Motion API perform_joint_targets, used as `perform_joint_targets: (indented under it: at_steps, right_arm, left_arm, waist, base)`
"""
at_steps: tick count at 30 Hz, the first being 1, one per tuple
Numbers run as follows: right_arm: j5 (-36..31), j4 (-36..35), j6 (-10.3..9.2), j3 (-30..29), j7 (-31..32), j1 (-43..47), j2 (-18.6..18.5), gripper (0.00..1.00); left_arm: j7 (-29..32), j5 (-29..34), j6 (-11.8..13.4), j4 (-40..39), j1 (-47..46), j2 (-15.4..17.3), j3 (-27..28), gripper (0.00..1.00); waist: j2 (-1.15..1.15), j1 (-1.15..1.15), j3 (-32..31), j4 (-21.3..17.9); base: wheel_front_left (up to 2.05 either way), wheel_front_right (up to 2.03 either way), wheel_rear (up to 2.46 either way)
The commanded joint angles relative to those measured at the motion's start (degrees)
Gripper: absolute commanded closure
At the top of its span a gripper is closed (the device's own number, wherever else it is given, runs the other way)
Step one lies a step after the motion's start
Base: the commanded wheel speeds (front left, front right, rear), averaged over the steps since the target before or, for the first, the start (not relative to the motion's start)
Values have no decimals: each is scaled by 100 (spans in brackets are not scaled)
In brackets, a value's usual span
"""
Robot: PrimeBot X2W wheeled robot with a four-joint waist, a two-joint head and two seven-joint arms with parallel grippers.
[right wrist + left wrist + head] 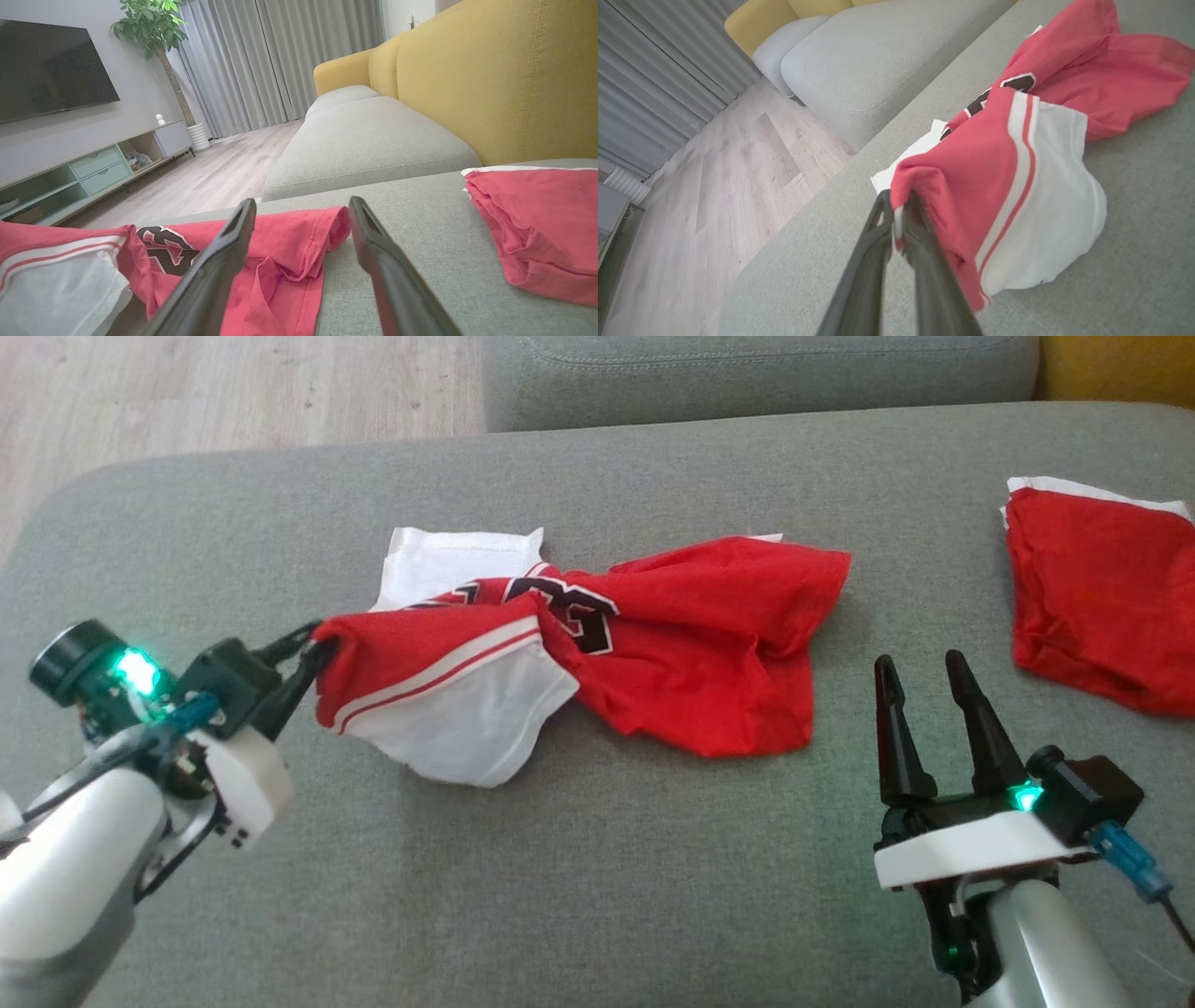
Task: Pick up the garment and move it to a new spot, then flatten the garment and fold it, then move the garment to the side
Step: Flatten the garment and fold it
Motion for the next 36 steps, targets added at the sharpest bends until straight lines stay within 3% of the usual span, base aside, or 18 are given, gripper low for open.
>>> perform_joint_targets:
  at_steps: [1, 4, 7, 15, 16, 22, 27, 36]
  right_arm:
    - [23, -155, -4, 144, -61, -122, -16, 0]
    - [26, -141, -4, 144, -61, -145, -16, 0]
    - [25, -135, -4, 125, -61, -153, -16, 0]
    - [-25, -177, -4, 4, -61, -63, -16, 0]
    - [-25, -177, -4, 4, -61, -63, -16, 0]
    - [-125, -227, -4, -121, -61, 56, -16, 0]
    - [-187, -237, -4, -163, -61, 125, -16, 0]
    - [-209, -230, -4, -139, -61, 156, -16, 0]
  left_arm:
    - [22, -47, -9, -66, -347, 320, 275, 0]
    - [-7, -56, 78, 147, -376, 359, 332, 0]
    - [-217, -103, 459, 356, -365, 277, 543, 0]
    - [-1375, -869, 1815, 112, 260, -560, 1500, 0]
    - [-1375, -869, 1815, 112, 260, -560, 1500, 0]
    - [-1983, -1241, 2370, -437, 1076, -1179, 1842, 0]
    - [-2128, -1348, 2515, -786, 1771, -1671, 1997, 0]
    - [-2147, -1219, 2239, -716, 2000, -2028, 1985, 0]
  waist:
    - [0, 0, 0, -12]
    - [0, 0, -9, -41]
    - [0, 0, -22, -67]
    - [0, 0, -116, -43]
    - [0, 0, -116, -43]
    - [0, 0, -171, 72]
    - [0, 0, -201, 178]
    - [0, 0, -203, 311]
  base:
    - [0, 0, 0]
    - [0, 0, 0]
    - [0, 0, 0]
    - [0, 0, 0]
    - [0, 0, 0]
    - [0, 0, 0]
    - [0, 0, 0]
    - [0, 0, 0]
